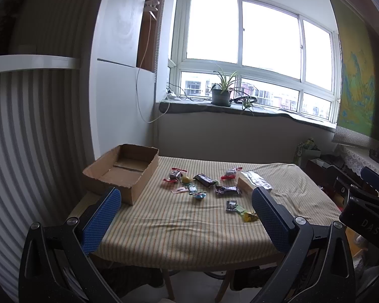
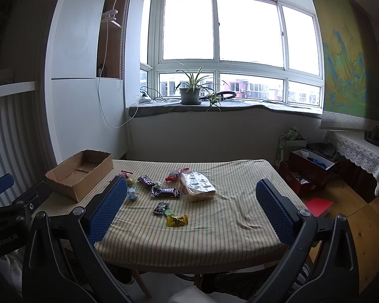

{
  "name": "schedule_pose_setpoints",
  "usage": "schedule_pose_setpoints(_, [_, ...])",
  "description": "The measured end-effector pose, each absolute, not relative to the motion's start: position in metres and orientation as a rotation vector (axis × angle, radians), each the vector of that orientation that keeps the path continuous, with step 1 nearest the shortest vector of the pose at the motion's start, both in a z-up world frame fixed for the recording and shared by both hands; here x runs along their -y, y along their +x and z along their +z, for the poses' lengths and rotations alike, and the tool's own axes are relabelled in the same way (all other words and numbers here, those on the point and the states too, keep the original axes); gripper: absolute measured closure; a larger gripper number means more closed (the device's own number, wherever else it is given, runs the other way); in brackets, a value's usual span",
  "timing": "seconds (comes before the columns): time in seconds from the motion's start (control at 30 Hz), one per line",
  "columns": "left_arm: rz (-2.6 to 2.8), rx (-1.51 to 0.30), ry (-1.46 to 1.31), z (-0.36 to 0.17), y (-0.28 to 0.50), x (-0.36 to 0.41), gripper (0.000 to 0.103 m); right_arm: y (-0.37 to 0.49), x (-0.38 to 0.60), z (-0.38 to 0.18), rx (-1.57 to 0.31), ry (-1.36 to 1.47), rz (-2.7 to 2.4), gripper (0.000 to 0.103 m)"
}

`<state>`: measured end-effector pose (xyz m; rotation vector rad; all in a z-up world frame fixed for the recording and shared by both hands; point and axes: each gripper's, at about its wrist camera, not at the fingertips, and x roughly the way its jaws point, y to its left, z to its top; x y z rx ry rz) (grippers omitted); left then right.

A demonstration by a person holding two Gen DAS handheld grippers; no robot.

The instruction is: Organize snacks

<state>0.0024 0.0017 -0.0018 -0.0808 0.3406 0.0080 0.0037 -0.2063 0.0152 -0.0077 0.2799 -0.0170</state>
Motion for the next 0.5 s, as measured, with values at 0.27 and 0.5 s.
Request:
schedule_pose_setpoints(0.27, [0.012,-0.337,-0.072,-0.0025,0.0018,-0.0003,0.0,0.0039,0.2051,0.0189,-0.279,-0.005,-0.021,0.0])
schedule_pose_setpoints(0.5, [0.013,-0.34,-0.068,-0.004,0.002,0.0,0.0,0.0035,0.2057,0.017,-0.279,-0.006,-0.019,0.0])
